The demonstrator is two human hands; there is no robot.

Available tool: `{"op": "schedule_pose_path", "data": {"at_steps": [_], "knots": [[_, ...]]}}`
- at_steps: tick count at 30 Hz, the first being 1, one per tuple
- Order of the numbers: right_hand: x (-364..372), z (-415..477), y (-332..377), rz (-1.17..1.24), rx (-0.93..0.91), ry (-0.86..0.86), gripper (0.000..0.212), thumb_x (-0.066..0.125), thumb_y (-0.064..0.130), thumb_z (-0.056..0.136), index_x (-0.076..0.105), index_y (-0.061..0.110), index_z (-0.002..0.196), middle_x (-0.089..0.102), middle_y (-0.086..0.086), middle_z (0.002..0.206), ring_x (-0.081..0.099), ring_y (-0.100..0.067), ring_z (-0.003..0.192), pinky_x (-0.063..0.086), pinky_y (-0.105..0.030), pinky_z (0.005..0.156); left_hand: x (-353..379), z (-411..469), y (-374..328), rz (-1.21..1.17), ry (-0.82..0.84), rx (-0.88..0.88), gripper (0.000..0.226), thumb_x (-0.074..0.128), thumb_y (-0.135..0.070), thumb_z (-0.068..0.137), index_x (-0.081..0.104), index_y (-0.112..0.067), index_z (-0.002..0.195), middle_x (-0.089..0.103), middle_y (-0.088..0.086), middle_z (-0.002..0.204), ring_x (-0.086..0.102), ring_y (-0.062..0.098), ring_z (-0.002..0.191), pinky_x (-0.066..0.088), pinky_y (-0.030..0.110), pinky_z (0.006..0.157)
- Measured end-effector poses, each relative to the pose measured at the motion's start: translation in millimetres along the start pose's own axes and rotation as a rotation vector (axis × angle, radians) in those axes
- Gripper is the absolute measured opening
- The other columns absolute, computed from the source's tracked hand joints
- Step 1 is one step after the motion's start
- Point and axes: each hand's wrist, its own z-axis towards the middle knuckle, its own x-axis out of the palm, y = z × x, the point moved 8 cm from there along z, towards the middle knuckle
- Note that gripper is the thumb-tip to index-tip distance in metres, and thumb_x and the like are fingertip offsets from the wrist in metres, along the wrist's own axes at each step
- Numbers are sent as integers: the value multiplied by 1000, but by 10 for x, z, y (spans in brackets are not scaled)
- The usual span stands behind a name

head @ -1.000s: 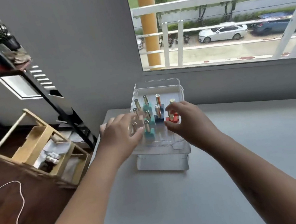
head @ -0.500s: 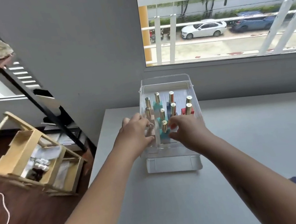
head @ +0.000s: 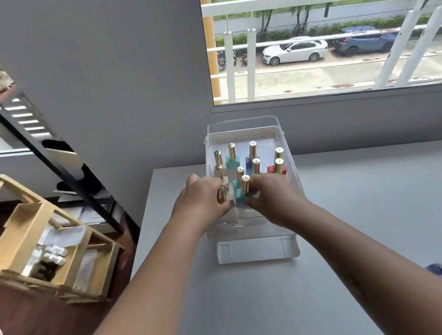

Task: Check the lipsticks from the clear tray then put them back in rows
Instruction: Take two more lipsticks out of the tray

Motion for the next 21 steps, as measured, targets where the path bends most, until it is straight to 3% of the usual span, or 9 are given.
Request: {"op": "schedule_pose_path", "data": {"at_steps": [4, 9, 15, 21], "knots": [[-348, 12, 129, 20, -34, -91, 14, 65, 16, 86, 68, 11, 98, 70, -7, 96, 63, -26, 85, 52, -36, 73, -309, -18, -38, -78, -82, 29, 15, 68, -28, 78, 65, -18, 89, 65, 0, 92, 52, 21, 99, 51, 39, 81], [-728, 4, 296, 89, -97, -177, 14, 67, 16, 86, 70, 12, 99, 72, -6, 98, 64, -24, 85, 52, -34, 74, -729, -20, -138, -159, -182, 44, 17, 75, -29, 74, 68, -18, 86, 62, 0, 85, 60, 19, 77, 48, 29, 64], [-928, -184, 93, 108, -79, -220, 14, 68, 17, 86, 69, 11, 99, 70, -5, 97, 64, -23, 84, 53, -38, 76, -785, -66, -471, -195, -194, 74, 18, 76, -27, 76, 68, -18, 89, 65, -1, 88, 60, 17, 79, 44, 25, 63], [-1239, -437, -449, 124, -14, -294, 10, 69, 23, 86, 67, 15, 92, 66, 0, 88, 61, -19, 79, 45, -29, 65, -578, -41, -1087, -230, -136, 114, 17, 76, -26, 78, 69, -17, 90, 66, -4, 86, 60, 11, 76, 44, 17, 59]]}}
